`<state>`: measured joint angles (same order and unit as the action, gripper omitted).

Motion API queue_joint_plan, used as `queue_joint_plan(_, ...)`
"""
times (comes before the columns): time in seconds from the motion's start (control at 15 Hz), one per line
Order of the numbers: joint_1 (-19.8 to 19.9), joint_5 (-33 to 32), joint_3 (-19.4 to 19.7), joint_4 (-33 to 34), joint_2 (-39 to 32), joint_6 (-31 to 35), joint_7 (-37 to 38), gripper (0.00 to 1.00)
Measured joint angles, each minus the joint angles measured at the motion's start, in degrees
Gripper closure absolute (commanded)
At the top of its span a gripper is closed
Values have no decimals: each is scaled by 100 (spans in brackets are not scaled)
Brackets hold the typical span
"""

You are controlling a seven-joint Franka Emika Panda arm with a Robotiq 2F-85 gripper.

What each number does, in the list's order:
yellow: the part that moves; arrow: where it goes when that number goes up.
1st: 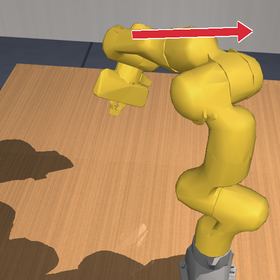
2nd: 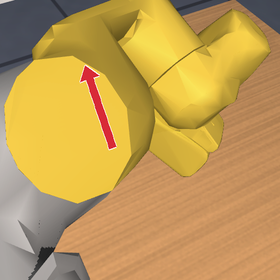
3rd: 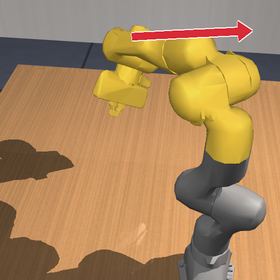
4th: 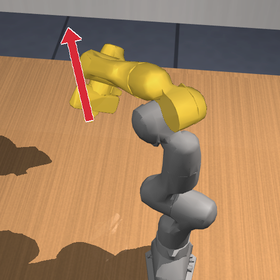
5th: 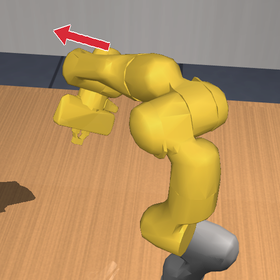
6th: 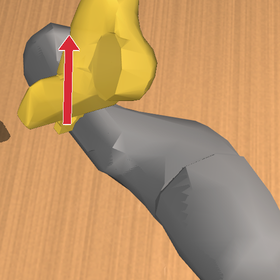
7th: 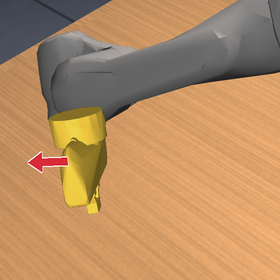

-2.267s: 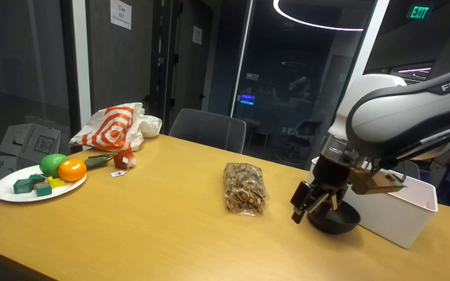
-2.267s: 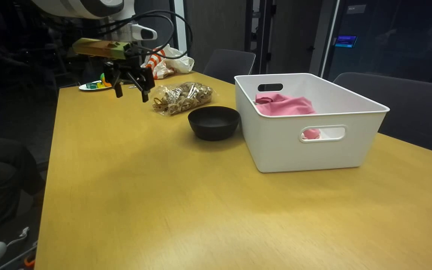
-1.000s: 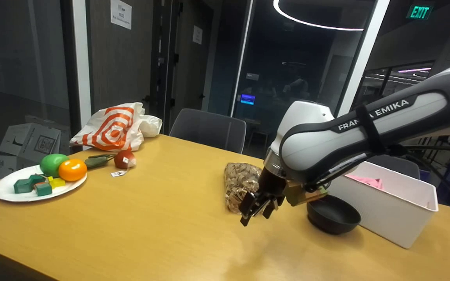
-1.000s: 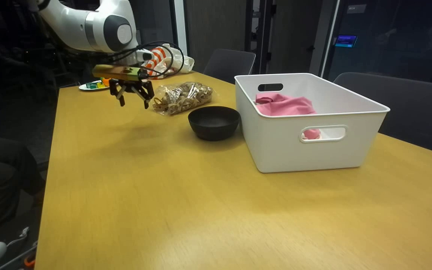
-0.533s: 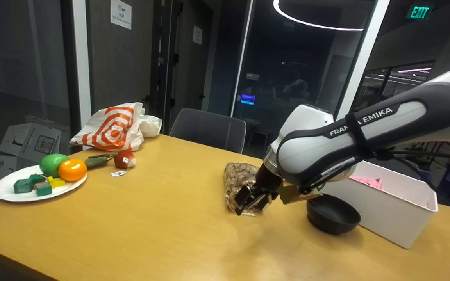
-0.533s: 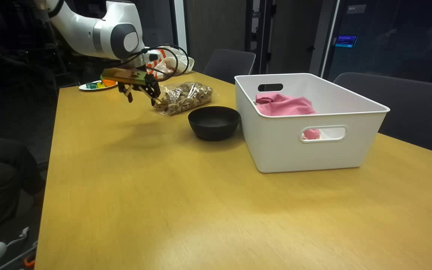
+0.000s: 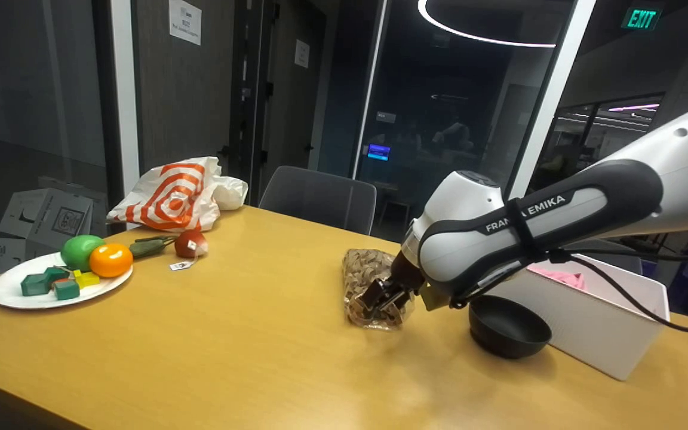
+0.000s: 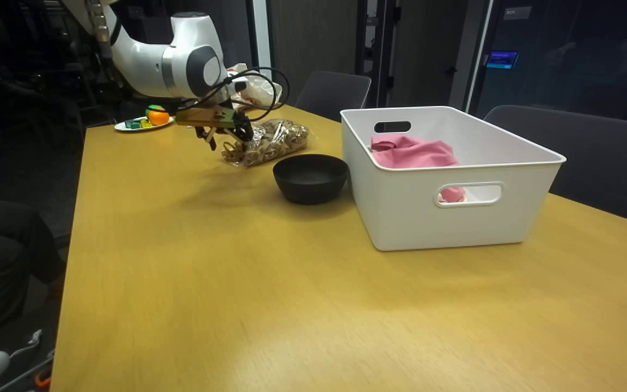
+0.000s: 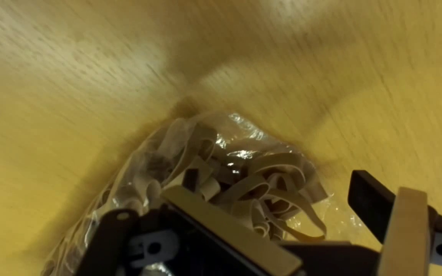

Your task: Pick up rubber bands from the clear rubber band bag and put them in the black bowl two times

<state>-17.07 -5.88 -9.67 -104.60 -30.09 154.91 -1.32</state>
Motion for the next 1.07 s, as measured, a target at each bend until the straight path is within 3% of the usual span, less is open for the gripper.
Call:
queue_joint_plan(0.47, -283, -143, 360, 451, -422, 182, 386, 0)
queue_joint_plan(0.8, -890, -1131, 1131, 483, -548, 530, 1032, 0)
queue_joint_plan(0.87, -1072, -1389, 1353, 482, -560, 600, 1227, 6)
queue_joint_plan(0.93, -1239, -1606, 1549, 481, -571, 647, 1412, 26)
queue_joint_plan(1.07, -1509, -1915, 1841, 480, -586, 657, 1727, 31)
